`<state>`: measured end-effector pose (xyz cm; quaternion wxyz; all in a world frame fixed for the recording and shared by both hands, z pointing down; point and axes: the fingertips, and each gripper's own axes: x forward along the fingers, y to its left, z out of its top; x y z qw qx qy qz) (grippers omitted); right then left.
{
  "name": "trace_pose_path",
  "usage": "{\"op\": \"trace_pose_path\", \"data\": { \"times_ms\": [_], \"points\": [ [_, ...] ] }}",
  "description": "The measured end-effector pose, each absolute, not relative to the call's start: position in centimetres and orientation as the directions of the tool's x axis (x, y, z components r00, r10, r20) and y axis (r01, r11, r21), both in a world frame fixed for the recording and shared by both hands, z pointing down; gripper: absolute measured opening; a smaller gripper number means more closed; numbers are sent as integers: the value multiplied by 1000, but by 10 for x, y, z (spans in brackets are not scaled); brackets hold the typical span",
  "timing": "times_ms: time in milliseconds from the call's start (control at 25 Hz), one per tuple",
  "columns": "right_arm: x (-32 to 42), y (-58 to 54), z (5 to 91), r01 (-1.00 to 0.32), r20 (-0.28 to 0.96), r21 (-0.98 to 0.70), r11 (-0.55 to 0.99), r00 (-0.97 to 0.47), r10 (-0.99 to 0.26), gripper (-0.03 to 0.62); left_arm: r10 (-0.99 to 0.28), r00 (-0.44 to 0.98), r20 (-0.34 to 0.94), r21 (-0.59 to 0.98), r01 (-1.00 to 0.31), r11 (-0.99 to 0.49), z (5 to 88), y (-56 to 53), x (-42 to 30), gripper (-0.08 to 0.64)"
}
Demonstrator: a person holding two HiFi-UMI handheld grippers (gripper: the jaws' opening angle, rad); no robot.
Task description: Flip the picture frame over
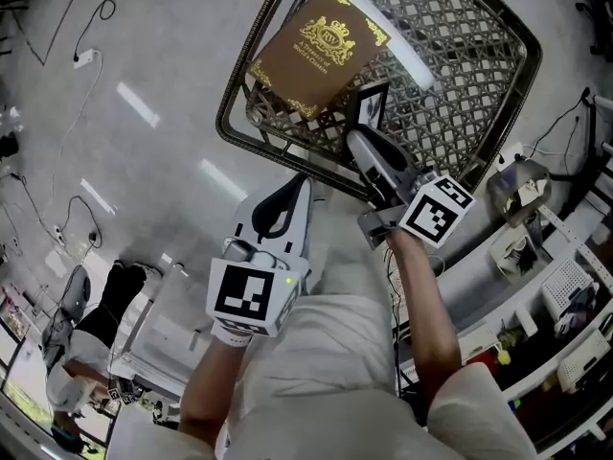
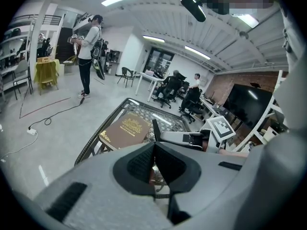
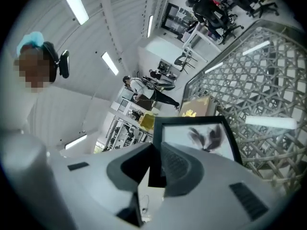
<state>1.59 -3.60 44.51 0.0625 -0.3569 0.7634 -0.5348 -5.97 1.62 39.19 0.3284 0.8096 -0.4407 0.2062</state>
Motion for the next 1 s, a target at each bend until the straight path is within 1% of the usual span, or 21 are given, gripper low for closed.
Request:
{"op": "trace_pose_path", "data": {
  "times_ms": [240,440,560,720,1000],
  "points": [
    [16,-37,444,-358,201,-921,156,-776,-598,75,-581,518,628,352,-854,-382,393,17,-56,25],
    [17,-37,445,-190,87,-976,105,-787,-611,75,-576,517,633,351,-855,-382,394,18,-51,25],
    [18,-38,445,-112,35,-990,87,-787,-616,75,-574,514,637,346,-856,-383,392,19,-48,26],
    [19,-38,447,-38,-23,-996,85,-785,-619,75,-571,514,640,344,-856,-385,393,19,-43,26],
    [19,-41,454,64,-89,-996,62,-783,-616,75,-570,510,644,338,-858,-386,395,17,-37,25]
  ]
}}
